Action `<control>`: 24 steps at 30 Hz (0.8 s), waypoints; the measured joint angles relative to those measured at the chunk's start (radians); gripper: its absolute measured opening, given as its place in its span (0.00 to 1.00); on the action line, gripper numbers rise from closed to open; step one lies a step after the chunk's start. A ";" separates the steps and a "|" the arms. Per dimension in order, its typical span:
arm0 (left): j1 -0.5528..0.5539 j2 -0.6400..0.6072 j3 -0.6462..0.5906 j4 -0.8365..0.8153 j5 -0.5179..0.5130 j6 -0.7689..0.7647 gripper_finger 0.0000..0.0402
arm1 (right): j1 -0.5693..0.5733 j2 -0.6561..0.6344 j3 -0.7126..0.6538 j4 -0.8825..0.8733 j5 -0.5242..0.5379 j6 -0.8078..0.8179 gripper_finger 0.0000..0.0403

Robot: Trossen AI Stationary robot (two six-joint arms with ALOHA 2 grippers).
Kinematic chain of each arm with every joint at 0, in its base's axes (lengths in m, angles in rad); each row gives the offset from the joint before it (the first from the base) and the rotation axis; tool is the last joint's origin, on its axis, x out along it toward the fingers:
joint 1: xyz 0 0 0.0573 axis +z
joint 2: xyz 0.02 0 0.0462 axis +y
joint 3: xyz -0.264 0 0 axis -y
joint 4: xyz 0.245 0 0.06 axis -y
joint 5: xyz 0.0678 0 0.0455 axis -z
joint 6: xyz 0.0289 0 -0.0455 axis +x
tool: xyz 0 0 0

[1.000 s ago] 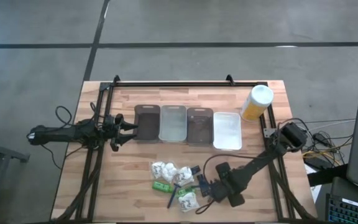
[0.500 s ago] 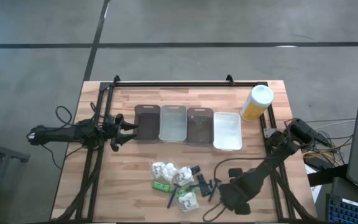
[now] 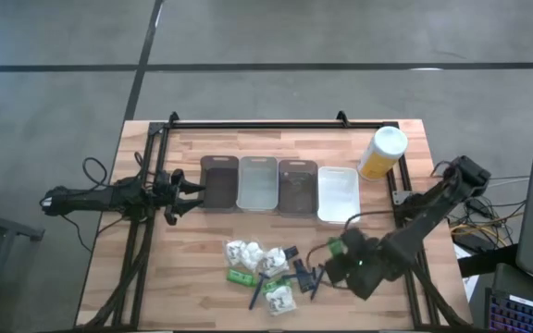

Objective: Pick & Place Travel size toiletries
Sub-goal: Put the green shampoo into the white bin

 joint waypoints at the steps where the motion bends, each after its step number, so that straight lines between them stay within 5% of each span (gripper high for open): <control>1: 0.000 0.000 0.000 0.000 0.000 0.000 0.64 | -0.012 -0.017 -0.002 -0.023 0.031 0.043 0.40; 8: 0.000 0.001 0.000 0.000 0.000 0.000 0.64 | -0.174 -0.123 -0.061 -0.107 0.067 0.101 0.40; 16: 0.000 0.001 0.000 0.000 0.000 0.000 0.64 | -0.492 -0.268 -0.248 0.010 -0.141 -0.126 0.39; 24: -0.001 0.001 0.000 0.001 -0.001 0.000 0.64 | -0.720 -0.271 -0.368 0.167 -0.251 -0.308 0.41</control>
